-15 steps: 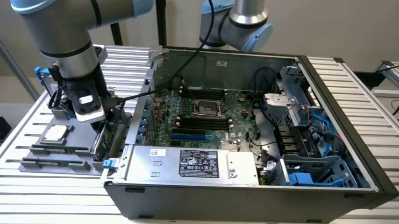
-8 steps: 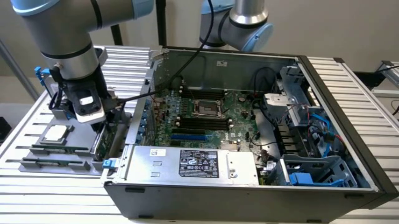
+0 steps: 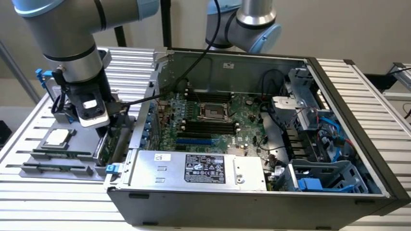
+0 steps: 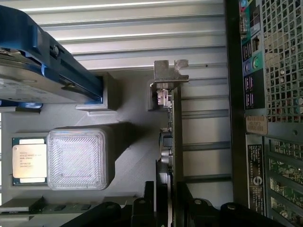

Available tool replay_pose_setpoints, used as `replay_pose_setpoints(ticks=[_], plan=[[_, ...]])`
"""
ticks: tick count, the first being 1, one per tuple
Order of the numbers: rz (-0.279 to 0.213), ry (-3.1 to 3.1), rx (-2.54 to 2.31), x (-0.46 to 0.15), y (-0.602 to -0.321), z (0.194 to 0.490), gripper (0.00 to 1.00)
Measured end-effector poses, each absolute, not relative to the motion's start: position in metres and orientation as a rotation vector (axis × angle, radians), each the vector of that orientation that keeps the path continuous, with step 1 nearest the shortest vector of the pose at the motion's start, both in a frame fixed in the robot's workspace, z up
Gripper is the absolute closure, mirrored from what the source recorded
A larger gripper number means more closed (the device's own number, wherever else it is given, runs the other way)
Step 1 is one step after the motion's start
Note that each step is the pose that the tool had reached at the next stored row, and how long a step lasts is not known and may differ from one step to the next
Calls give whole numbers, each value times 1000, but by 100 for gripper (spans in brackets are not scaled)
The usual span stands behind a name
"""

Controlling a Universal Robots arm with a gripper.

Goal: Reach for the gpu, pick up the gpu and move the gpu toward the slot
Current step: 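Pick up the gpu and move the gpu toward the slot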

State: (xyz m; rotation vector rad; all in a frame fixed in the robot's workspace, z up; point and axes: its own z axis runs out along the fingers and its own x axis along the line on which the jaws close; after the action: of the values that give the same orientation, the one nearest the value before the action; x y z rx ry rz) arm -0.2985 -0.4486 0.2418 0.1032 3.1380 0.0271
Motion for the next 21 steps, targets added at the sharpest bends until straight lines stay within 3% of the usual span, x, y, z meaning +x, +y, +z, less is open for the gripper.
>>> replay_pose_setpoints(ticks=[3,21], plan=[[27,3138,103,-298,-449,242,74],[27,3142,30,-298,-449,242,74]])
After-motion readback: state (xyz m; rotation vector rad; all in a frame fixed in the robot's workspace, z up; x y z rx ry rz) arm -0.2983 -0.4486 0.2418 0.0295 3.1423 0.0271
